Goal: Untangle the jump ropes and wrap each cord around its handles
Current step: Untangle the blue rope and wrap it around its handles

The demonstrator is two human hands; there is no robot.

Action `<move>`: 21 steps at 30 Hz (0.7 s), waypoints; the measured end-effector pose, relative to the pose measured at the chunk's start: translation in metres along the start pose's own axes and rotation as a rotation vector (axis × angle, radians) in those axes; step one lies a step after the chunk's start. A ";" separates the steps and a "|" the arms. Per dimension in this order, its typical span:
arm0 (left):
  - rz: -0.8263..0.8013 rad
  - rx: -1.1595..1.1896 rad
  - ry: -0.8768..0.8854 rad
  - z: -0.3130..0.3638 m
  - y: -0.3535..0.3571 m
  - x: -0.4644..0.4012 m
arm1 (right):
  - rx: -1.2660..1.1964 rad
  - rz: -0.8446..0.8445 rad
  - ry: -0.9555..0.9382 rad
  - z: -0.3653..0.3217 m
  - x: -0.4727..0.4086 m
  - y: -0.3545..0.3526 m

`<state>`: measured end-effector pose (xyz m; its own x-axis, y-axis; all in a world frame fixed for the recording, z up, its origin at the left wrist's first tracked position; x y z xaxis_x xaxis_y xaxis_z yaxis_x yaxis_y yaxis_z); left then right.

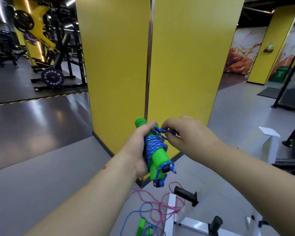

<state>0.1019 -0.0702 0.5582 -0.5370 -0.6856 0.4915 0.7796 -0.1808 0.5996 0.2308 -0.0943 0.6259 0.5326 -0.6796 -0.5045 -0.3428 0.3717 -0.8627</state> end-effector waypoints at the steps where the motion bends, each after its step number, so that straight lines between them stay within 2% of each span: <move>1: 0.016 0.030 -0.027 -0.006 -0.001 -0.014 | 0.035 -0.036 -0.020 0.008 0.003 0.009; 7: 0.086 0.117 -0.151 -0.043 -0.011 -0.128 | 0.157 -0.290 -0.087 0.078 0.027 0.073; 12: 0.171 0.051 -0.192 -0.068 -0.015 -0.216 | 0.077 -0.393 -0.051 0.145 0.048 0.106; 16: 0.241 0.077 -0.162 -0.082 0.001 -0.270 | 0.170 -0.475 -0.047 0.190 0.061 0.114; 21: 0.230 0.098 -0.261 -0.104 0.027 -0.322 | 0.190 -0.471 0.180 0.230 0.075 0.098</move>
<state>0.3290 0.0727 0.3506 -0.4250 -0.4954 0.7576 0.8620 0.0341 0.5058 0.4146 0.0367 0.4954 0.4482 -0.8918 -0.0615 0.0559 0.0966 -0.9937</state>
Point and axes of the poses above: each hand's wrist, its own x-axis away from the middle knuckle, its own y-axis out of the palm, z = x × y, the point moved 4 cm from there along -x, towards the middle knuckle, and after that the axes turned 15 degrees about -y, right-handed, at the moved point
